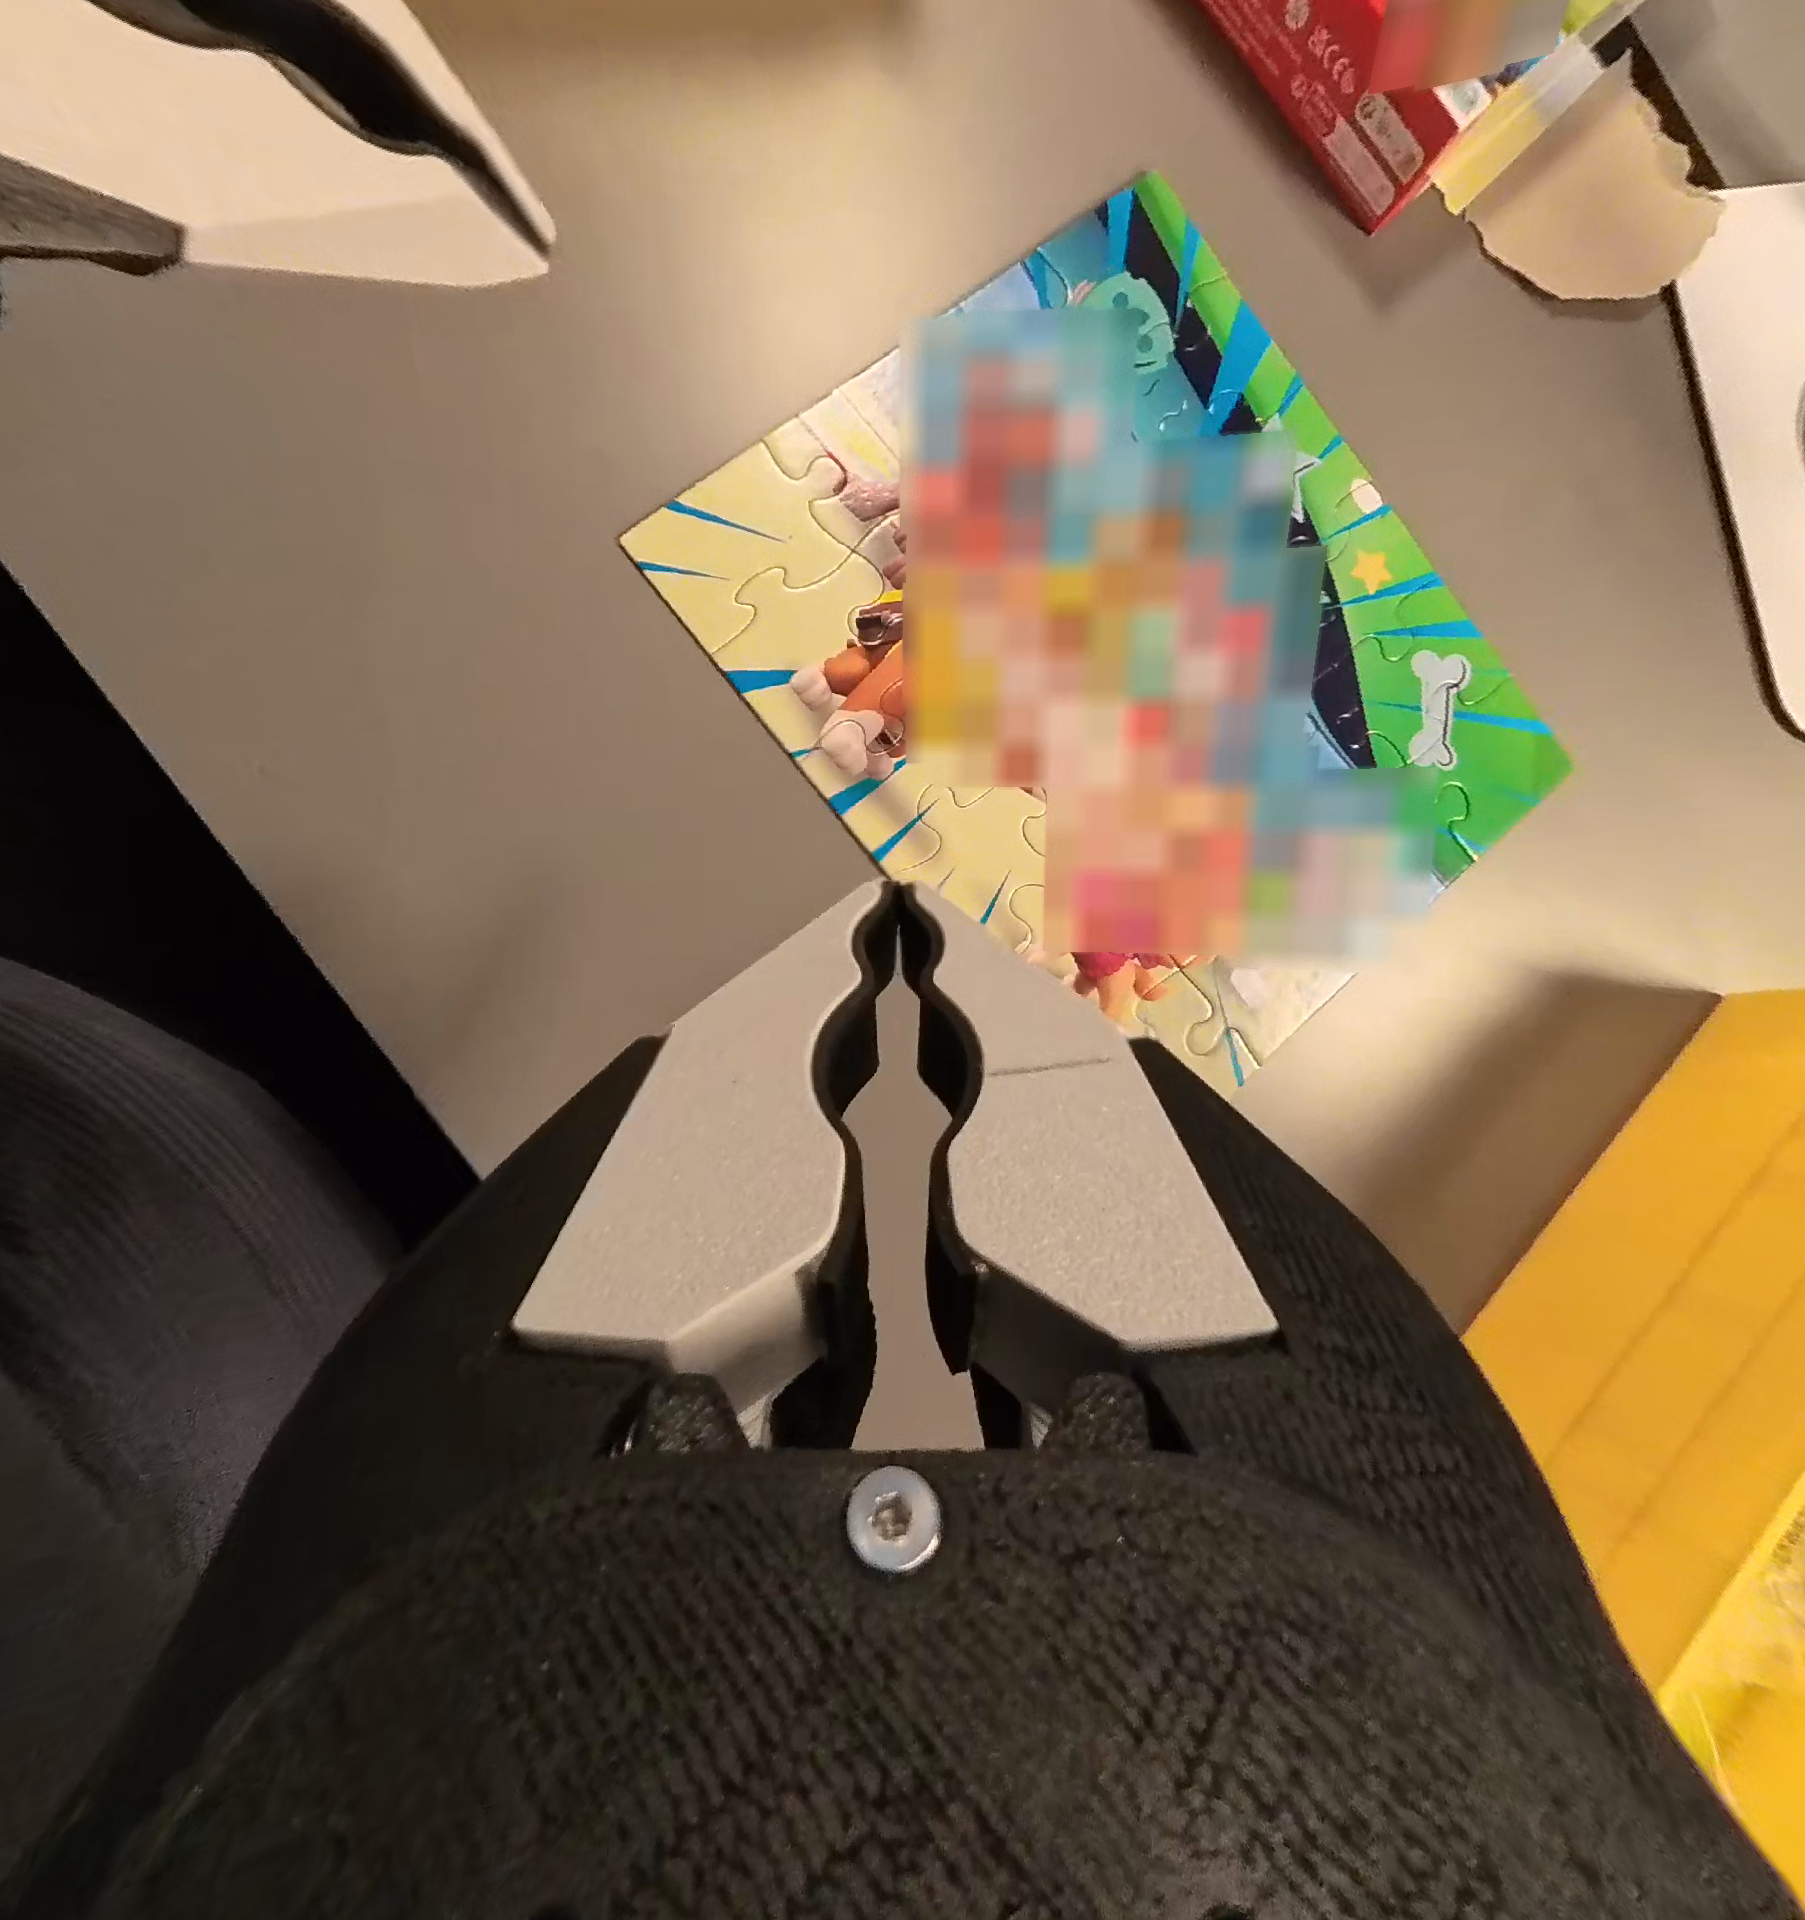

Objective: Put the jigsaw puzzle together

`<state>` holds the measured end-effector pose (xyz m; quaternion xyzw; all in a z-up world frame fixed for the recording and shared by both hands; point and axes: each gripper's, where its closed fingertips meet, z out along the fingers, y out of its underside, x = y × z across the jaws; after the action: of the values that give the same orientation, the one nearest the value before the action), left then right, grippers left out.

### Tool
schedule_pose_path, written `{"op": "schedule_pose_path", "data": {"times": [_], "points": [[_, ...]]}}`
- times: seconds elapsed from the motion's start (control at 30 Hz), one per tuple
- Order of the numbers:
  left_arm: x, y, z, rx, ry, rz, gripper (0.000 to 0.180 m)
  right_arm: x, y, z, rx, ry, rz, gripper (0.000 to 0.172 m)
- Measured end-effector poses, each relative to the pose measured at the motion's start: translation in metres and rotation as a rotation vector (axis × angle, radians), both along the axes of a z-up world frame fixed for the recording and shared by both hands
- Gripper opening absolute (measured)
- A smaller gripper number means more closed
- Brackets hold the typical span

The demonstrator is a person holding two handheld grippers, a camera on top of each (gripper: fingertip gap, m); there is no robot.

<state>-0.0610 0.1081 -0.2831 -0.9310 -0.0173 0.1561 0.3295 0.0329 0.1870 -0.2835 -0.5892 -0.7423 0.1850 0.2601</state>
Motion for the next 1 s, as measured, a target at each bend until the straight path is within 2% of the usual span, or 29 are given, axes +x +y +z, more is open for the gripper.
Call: {"op": "schedule_pose_path", "data": {"times": [0.33, 0.5, 0.63, 0.67, 0.73, 0.87, 0.9, 1.0], "points": [[0.009, 0.001, -0.012, 0.007, -0.053, -0.055, 0.000, 0.015, 0.022, 0.004, 0.024, 0.086, -0.133, 0.000], [0.000, -0.010, -0.020, 0.049, -0.058, -0.047, 0.000, 0.019, 0.033, 0.015, 0.022, 0.270, -0.216, 0.000], [-0.024, -0.013, -0.024, 0.209, -0.048, -0.006, 0.000, 0.019, 0.055, 0.013, 0.050, 0.464, -0.274, 0.007], [-0.032, -0.010, -0.022, 0.273, -0.041, 0.003, 0.007, 0.017, 0.061, 0.013, 0.073, 0.516, -0.276, 0.009], [-0.048, 0.001, -0.015, 0.427, -0.014, -0.001, 0.014, 0.009, 0.072, 0.014, 0.122, 0.624, -0.273, 0.018], [-0.084, 0.031, 0.002, 0.719, 0.006, 0.006, 0.021, -0.015, 0.106, 0.021, 0.238, 0.794, -0.281, 0.020], [-0.092, 0.040, 0.001, 0.762, -0.059, 0.019, 0.022, -0.023, 0.115, 0.022, 0.257, 0.818, -0.277, 0.021], [-0.091, 0.067, -0.005, 0.788, -0.465, -0.014, 0.022, -0.047, 0.140, 0.033, 0.325, 0.890, -0.236, 0.014]]}}
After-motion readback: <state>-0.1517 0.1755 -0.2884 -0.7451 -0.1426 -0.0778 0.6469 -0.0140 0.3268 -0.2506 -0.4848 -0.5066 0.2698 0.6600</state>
